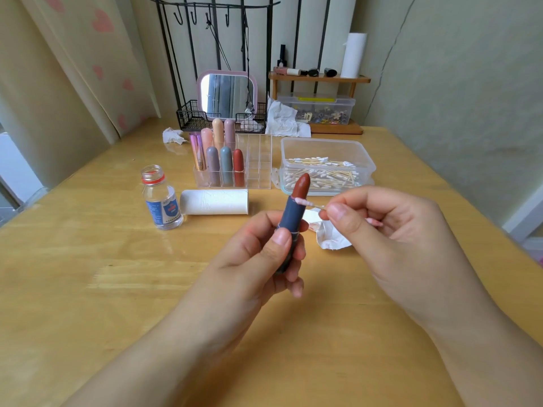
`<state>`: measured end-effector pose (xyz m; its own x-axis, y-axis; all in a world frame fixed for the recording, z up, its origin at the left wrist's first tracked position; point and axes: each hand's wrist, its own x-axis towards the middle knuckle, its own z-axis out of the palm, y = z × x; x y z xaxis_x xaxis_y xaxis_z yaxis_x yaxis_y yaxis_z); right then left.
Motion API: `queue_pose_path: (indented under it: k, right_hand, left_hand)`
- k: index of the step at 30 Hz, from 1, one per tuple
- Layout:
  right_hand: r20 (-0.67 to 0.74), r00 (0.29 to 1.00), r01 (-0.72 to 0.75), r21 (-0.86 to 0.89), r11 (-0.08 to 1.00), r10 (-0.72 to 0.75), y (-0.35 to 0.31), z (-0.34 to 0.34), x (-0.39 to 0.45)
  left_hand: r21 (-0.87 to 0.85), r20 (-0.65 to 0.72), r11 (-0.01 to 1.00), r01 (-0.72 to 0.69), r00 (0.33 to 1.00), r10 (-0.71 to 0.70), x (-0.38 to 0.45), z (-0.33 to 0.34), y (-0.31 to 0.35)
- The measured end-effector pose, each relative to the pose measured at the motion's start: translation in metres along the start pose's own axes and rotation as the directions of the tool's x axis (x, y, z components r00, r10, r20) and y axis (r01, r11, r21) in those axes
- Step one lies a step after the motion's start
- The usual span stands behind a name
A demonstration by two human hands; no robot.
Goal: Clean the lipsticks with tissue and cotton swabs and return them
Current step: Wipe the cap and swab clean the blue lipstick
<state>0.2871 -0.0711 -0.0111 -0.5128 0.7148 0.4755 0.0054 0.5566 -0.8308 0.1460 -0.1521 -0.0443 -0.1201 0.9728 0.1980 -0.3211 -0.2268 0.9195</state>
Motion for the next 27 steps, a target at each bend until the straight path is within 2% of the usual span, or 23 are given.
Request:
queue_pose_path:
  k: [15,22,27]
  right_hand:
    - [0.056,0.997,-0.051,0.134,0.99,0.043,-0.0013,-0.0071,0.0053]
    - [0.023,0.994,-0.106,0.164,0.981,0.103,0.0006,-0.0071,0.0063]
    - [-0.045,0.986,-0.151,0.157,0.976,0.16,0.0021,-0.005,0.0067]
  left_hand:
    - [-0.044,0.025,0.999,0.014,1.0,-0.013,-0.0015,0.001,0.0019]
    - [-0.079,0.066,0.997,0.023,0.998,-0.017,-0.0023,0.0018,0.0023]
    - [-0.21,0.117,0.977,0.045,0.993,-0.021,0.0018,-0.0014,-0.0008]
